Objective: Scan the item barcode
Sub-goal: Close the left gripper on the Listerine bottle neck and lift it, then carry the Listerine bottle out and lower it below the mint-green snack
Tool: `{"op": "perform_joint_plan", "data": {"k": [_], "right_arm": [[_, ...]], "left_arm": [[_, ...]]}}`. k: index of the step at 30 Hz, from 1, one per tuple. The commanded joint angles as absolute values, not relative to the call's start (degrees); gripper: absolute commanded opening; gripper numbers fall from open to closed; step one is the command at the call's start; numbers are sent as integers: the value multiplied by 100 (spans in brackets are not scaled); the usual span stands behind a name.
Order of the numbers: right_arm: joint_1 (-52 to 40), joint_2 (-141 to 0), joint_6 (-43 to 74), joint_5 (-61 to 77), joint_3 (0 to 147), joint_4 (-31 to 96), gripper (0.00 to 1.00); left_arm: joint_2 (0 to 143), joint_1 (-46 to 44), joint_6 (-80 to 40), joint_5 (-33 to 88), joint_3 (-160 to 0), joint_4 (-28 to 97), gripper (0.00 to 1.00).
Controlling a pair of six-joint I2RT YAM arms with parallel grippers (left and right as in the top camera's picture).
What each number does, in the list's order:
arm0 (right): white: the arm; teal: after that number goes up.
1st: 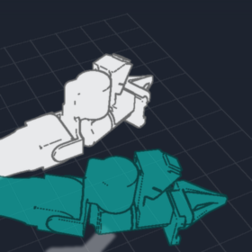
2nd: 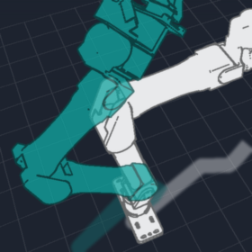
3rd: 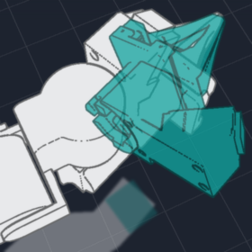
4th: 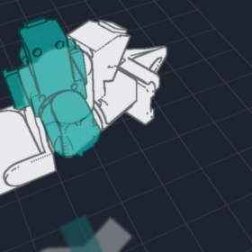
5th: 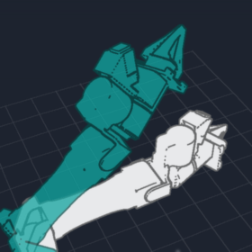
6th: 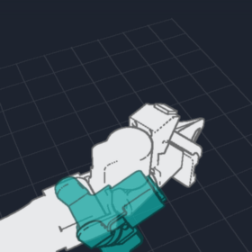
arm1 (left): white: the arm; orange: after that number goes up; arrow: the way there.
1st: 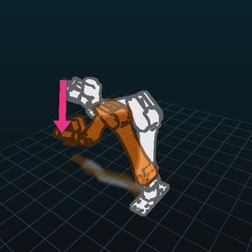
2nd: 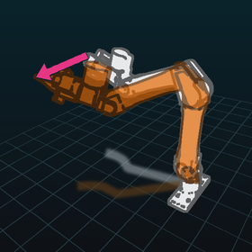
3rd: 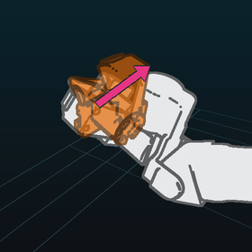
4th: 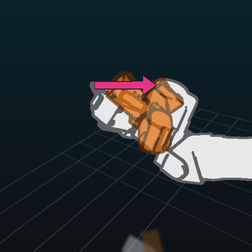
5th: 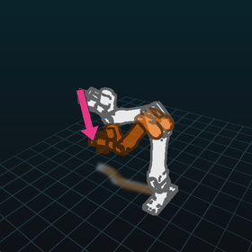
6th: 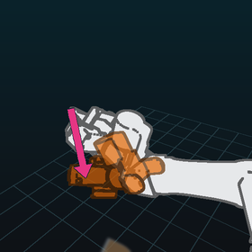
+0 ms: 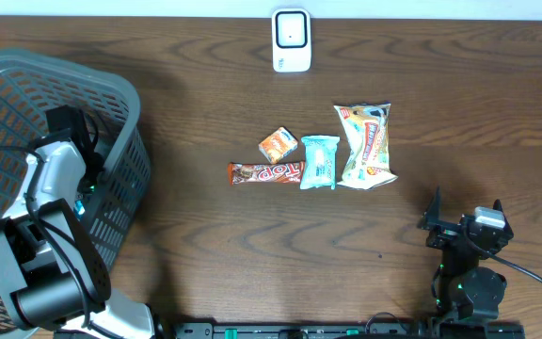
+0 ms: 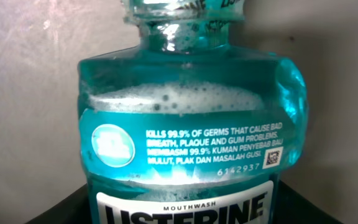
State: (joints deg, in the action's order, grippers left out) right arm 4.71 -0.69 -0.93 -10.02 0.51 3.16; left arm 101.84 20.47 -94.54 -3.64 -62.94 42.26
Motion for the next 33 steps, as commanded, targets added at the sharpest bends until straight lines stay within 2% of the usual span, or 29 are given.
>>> {"op": "perform_joint_plan", "data": {"k": [1, 5, 11, 17, 27, 33], "right_arm": [[484, -45, -183, -996, 32, 320, 99], [484, -45, -180, -996, 32, 320, 99], [484, -45, -180, -996, 32, 320, 99], [484, -45, -183, -996, 32, 320, 99], [484, -45, -180, -996, 32, 320, 99], [484, -45, -180, -996, 32, 320, 99]], "left_arm": [[10728, 2130, -9056, -563, -5966, 4082, 53], [10468, 2394, -8501, -589, -6093, 4091, 45], [9570, 2788, -7891, -582, -6149, 4152, 42], [8108, 2884, -7424, -395, -6149, 4217, 43], [5627, 2864, -7417, 185, -6149, 4025, 42], [4582, 2383, -7419, 871, -6147, 3389, 43]]}}
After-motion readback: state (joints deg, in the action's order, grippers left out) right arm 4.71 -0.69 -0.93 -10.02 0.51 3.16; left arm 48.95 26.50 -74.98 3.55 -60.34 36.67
